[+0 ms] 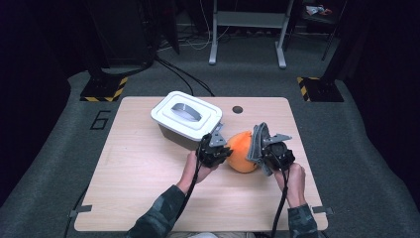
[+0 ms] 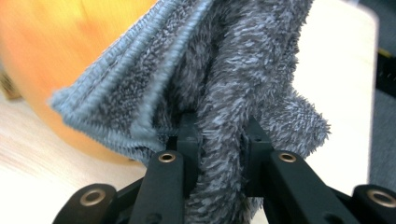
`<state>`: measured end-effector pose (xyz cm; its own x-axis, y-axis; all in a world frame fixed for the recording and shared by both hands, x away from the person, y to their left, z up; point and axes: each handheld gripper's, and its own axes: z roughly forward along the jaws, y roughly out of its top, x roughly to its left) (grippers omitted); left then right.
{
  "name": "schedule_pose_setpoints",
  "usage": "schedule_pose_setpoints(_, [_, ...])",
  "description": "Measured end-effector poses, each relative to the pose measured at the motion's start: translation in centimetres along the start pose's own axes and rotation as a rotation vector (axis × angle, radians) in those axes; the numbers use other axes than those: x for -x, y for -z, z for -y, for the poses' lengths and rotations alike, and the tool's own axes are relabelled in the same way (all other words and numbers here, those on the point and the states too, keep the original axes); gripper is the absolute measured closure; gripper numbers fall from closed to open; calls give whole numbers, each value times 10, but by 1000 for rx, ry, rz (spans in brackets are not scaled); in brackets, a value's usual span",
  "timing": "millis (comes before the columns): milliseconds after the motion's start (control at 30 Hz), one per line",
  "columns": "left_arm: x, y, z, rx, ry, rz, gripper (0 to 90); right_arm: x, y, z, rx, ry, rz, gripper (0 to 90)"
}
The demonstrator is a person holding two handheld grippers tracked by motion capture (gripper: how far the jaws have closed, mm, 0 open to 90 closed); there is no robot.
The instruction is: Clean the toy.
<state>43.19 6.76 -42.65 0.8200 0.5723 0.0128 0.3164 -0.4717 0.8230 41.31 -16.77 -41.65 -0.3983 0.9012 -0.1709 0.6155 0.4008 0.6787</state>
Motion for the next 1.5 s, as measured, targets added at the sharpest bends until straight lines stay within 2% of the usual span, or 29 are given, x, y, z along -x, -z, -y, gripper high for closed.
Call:
schedule_pose_setpoints(100, [1, -1, -1, -2, -8, 4, 851, -4, 15, -10, 47, 7, -9, 741])
schedule_pose_setpoints(200, [3, -2, -2, 4, -5, 3, 851, -12, 26, -20, 92, 39, -27, 741])
schedule_pose_setpoints(300, [4, -3, -2, 5, -11, 7, 850, -22, 29, -29, 109, 81, -48, 741])
schedule_pose_setpoints(500, [6, -4, -3, 7, -25, 13, 851, -36, 19, -36, 77, 130, -69, 741])
schedule_pose_setpoints(567, [7, -4, -3, -1, -30, 17, 851, -37, 12, -37, 32, 143, -76, 742])
schedule_pose_setpoints(700, [7, -5, -2, 2, -24, 19, 851, -34, 8, -35, 4, 136, -91, 745])
schedule_pose_setpoints(767, [7, -6, -2, -4, -18, 22, 851, -32, 6, -34, -6, 157, -94, 745])
schedule_pose_setpoints(833, [6, -6, -2, -5, -17, 20, 851, -29, 5, -31, -24, 138, -97, 745])
schedule_pose_setpoints(867, [6, -6, -1, -9, -19, 19, 851, -26, 4, -29, -32, 143, -97, 745])
schedule_pose_setpoints(933, [5, -6, 0, -2, -6, 17, 851, -21, 2, -22, -48, 112, -97, 745])
schedule_pose_setpoints(1100, [1, -6, 3, -3, 12, 20, 850, -8, -4, -2, -73, 50, -60, 741])
schedule_pose_setpoints(1300, [-4, -5, 6, 0, 30, 12, 850, 5, -5, 21, -65, -31, -56, 737])
schedule_pose_setpoints(1500, [-4, -5, 7, 1, 33, 8, 850, 8, 1, 35, -47, -53, -72, 735])
